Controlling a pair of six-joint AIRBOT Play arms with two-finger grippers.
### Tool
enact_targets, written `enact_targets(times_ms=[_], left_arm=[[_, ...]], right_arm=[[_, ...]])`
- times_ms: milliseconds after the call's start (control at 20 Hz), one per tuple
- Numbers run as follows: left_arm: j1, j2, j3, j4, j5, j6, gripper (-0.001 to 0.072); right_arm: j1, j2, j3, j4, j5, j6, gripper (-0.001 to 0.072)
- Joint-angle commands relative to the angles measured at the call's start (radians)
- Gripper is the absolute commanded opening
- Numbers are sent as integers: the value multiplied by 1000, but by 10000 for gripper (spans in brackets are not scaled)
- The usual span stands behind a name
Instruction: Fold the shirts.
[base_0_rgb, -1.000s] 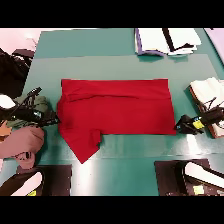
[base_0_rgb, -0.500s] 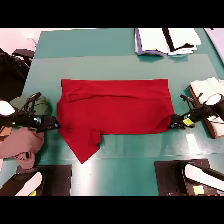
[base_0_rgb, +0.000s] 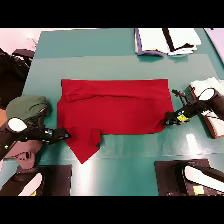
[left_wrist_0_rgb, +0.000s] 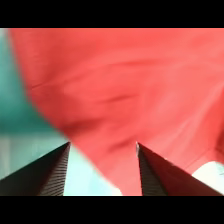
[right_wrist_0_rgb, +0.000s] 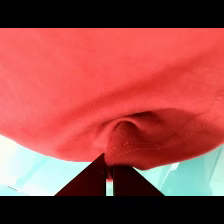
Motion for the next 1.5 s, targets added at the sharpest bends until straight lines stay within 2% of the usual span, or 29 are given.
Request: enact_targets(times_ms=[0, 150, 200, 250, 300, 450, 650, 800, 900, 1100, 1450], left_arm=[[-97, 3, -37, -41, 87, -42, 498], [-109, 3, -37, -38, 90, -47, 497], [-109, 3, -35, -34, 90, -47, 382], [-109, 3, -32, -34, 90, -42, 67], [-109, 3, -19, -29, 88, -36, 26], [-109, 30, 79, 50, 8, -47, 23], [-109, 245, 171, 196, -164, -136, 23], [-109, 405, 190, 171, -320, -186, 23], [-109, 460, 211, 143, -346, -192, 23], [-109, 388, 283, 146, -282, -165, 23], [-109, -125, 484, 213, 43, -11, 25]], right_arm=[[10, 0, 3, 1, 9, 2, 20], [10, 22, 3, 0, 16, 2, 20], [10, 43, 3, 0, 9, 2, 20], [9, 70, 3, 0, 2, 2, 20], [5, 102, 3, 0, -1, 2, 20], [-41, 198, 3, -1, 41, 1, 20], [-159, 354, 3, -4, 121, -3, 19], [-198, 462, 3, -89, 205, -3, 19], [-199, 515, 3, -150, 225, -2, 19], [-198, 517, 10, -147, 180, -1, 18], [-57, 150, 291, -130, 19, 32, 18]])
